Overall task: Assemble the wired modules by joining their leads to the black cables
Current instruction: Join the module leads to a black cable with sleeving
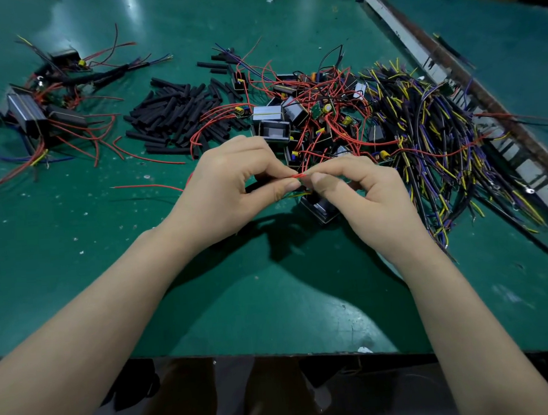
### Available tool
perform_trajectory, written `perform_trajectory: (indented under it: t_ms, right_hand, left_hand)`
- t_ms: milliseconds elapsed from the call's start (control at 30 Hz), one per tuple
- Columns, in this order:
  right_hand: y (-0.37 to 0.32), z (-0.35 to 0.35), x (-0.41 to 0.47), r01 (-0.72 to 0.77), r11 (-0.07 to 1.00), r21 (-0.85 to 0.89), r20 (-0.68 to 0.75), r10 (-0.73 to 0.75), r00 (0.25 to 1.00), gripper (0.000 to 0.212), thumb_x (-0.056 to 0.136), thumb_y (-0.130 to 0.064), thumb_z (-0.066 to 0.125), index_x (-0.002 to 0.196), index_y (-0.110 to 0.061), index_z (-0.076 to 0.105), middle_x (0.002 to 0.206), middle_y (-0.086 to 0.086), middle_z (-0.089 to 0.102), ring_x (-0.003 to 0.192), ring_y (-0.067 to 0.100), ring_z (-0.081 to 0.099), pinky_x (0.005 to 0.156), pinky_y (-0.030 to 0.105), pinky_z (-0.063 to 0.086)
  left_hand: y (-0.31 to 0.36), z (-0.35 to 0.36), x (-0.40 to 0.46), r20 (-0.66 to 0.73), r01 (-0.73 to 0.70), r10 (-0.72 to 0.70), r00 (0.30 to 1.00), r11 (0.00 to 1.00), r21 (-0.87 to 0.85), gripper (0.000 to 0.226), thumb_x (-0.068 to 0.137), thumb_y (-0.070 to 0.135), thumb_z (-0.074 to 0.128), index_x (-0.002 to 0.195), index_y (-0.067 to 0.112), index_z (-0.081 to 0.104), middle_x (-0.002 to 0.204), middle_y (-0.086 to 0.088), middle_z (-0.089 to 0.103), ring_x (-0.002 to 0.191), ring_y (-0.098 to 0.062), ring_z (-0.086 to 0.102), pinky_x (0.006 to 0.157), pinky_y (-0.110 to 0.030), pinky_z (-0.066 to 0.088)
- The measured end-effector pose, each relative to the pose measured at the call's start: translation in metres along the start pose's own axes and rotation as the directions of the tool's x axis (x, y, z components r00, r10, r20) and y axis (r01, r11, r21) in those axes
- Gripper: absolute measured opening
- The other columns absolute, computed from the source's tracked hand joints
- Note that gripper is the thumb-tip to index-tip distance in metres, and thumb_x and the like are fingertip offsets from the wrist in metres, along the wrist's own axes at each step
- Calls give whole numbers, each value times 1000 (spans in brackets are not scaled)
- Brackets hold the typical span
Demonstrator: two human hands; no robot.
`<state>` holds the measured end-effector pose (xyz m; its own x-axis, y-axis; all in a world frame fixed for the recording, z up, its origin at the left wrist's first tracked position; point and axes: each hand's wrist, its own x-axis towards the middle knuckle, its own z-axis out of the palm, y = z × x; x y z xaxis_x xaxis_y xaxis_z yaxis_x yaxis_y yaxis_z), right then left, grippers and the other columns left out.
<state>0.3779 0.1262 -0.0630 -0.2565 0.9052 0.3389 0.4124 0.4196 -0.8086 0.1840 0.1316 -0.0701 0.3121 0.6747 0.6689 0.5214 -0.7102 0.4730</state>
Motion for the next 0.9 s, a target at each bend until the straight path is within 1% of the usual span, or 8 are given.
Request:
perform_trajectory:
  t_ms: [67, 267, 400, 500, 667, 733, 833, 900]
  right_hand:
    - [0, -1, 0, -7, 1000, 8, 3, 7, 1000, 18, 87, -26, 56, 85, -37, 69, 87, -18, 68, 100, 14, 55, 91, 30, 41]
    - [-1, 1, -1, 73, 995, -61, -15, -74, 997, 14, 87, -19, 59, 81, -29, 67, 85, -17, 64, 90, 2, 54, 89, 24, 39]
    - [0, 2, -1, 196, 952, -233, -24, -207, 978, 11, 87, -13, 61, 80, -12, 70, 83, -7, 65, 87, 8, 52, 86, 36, 41]
    - [3, 6, -1, 191, 895, -403, -25, -220, 975, 11, 85, -18, 63, 79, -13, 71, 84, -6, 67, 90, 22, 55, 81, 49, 42]
    - [2, 18, -3, 196, 730, -655, -77, -323, 943, 6, 79, -19, 65, 74, -18, 68, 82, -7, 65, 89, 23, 57, 71, 33, 28]
    - [2, 17, -2, 217, 746, -630, -87, -346, 934, 7, 82, -18, 65, 78, -18, 71, 85, -7, 67, 88, 24, 58, 72, 36, 33]
    - [6, 3, 0, 245, 850, -467, -110, -330, 937, 14, 90, -17, 61, 91, -14, 75, 94, -5, 69, 93, 23, 59, 82, 43, 44]
    - [9, -10, 2, 207, 884, -419, -166, -298, 940, 16, 92, -17, 59, 93, -12, 74, 94, -8, 66, 93, 13, 55, 87, 37, 43]
  left_hand:
    - [0, 0, -1, 5, -11, 11, 1000, 1000, 11, 12, 84, 16, 70, 84, 4, 73, 76, -6, 64, 71, -23, 57, 67, -36, 47]
    - [-1, 0, -1, 18, -36, 35, 999, 999, 31, 13, 83, 17, 71, 84, 5, 73, 77, -6, 64, 70, -21, 54, 66, -33, 45]
    - [-1, 1, -2, 34, -23, 22, 999, 999, 33, 9, 82, 13, 72, 81, 4, 73, 76, -6, 64, 69, -22, 55, 66, -35, 46]
    - [-1, 2, -3, 59, -33, 30, 998, 997, 64, 9, 81, 11, 72, 76, 3, 72, 73, -6, 64, 67, -22, 52, 66, -32, 43]
    - [0, 5, -2, 77, -32, 23, 997, 993, 114, 9, 79, 9, 72, 72, 3, 70, 70, -6, 62, 66, -20, 48, 65, -28, 40]
    - [0, 3, -2, 46, 4, -8, 999, 996, 89, 8, 79, 9, 72, 73, 3, 70, 70, -4, 63, 66, -19, 51, 65, -28, 42]
    - [0, 1, -1, 17, 65, -66, 998, 996, 62, 8, 81, 12, 70, 77, 5, 70, 73, 3, 60, 68, -8, 51, 69, -15, 40]
    - [0, 0, -1, 24, 84, -86, 996, 994, 66, 8, 83, 12, 69, 79, 6, 69, 75, 5, 57, 69, -5, 49, 69, -11, 38]
